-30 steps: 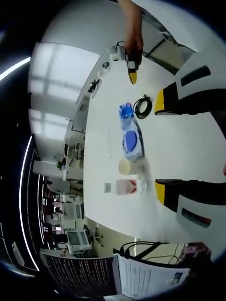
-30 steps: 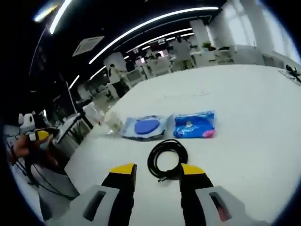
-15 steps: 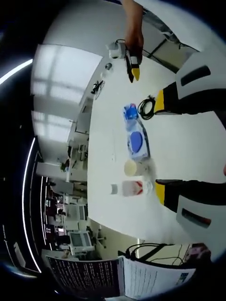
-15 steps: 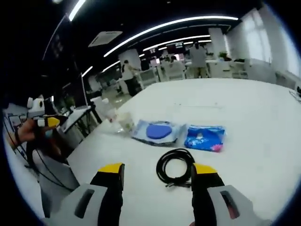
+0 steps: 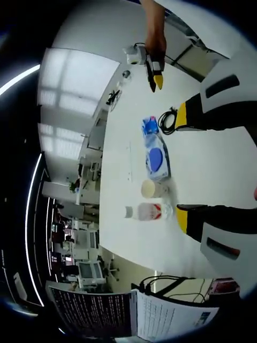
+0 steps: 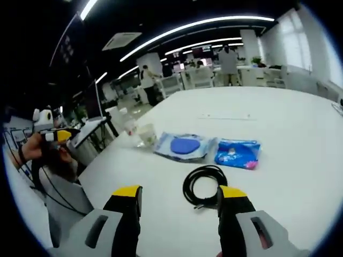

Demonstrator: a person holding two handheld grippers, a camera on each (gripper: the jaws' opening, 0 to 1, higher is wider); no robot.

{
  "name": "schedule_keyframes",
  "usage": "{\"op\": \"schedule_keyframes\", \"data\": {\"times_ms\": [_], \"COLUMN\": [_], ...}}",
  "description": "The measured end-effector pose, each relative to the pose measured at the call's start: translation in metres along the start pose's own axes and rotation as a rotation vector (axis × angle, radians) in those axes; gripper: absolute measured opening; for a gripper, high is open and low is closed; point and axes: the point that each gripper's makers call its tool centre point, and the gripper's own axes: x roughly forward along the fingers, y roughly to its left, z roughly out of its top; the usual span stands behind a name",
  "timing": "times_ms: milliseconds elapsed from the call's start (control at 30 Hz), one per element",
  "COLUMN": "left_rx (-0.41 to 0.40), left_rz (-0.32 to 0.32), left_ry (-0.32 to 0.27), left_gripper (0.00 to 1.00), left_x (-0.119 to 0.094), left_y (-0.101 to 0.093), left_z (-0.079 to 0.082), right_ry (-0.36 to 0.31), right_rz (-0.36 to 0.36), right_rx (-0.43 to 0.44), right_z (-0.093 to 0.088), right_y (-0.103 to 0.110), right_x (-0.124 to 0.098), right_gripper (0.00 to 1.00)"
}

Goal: Arrange the tabletop items into an orderly group along one side of the table until the central work area is clear of visible clutter.

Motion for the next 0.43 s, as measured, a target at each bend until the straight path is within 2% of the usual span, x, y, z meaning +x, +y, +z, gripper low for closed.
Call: {"op": "schedule_keyframes", "data": {"times_ms": [433], "left_rx": [-0.013], "left_rz": [-0.005], "left_ry": [0.018], "left_gripper": [0.55], "left_x": [0.001], "left_y": [-0.002], "left_z": [-0.012], "right_ry": [0.005], "right_rz": [-0.015], "right_rx": [0.049], "right_z": [-0.015], "right_y": [0.005], "right_x": [-0.005], "right_gripper": [0.58]}}
